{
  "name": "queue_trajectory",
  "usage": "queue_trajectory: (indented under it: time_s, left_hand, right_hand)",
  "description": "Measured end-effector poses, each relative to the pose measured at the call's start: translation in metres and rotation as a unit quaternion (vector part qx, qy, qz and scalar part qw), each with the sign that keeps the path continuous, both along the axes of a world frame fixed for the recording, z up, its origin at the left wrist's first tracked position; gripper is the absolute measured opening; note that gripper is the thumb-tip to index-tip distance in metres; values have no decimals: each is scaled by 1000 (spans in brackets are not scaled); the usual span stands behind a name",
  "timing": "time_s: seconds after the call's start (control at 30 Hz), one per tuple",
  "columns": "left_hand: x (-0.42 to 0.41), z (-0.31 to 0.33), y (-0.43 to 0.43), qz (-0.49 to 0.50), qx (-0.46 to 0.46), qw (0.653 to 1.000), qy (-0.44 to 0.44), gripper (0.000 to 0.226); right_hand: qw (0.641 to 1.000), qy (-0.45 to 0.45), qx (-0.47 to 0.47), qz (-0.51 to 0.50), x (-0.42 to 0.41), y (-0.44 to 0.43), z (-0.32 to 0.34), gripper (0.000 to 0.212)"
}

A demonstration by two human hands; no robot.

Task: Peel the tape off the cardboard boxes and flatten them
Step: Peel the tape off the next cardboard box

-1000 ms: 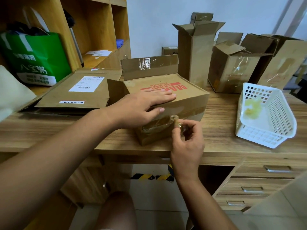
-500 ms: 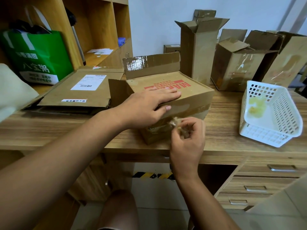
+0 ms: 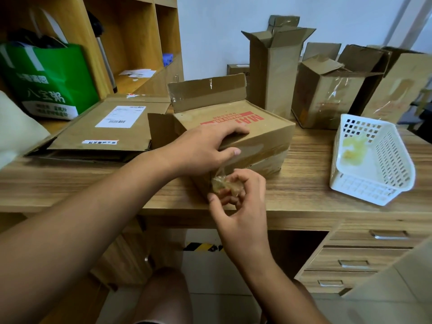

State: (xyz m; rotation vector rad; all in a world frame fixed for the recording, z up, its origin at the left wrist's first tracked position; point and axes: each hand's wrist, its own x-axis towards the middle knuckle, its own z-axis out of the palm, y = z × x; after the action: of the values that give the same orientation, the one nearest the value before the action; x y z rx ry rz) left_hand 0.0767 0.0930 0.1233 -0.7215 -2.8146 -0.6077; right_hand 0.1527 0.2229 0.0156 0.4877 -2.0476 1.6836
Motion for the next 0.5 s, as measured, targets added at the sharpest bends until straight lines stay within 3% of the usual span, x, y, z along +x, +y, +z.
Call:
queue_trajectory:
  time_s: [0.33,0.5]
  left_hand:
    - [2,2,-7,-23,-4,1000,-9,51]
    - [4,4,-15,-28,-83,996,-14,56]
  right_hand:
    - [981,72,135,-123,-24,6,-5,31]
    - [981,66,131,-126,-27,16,-1,30]
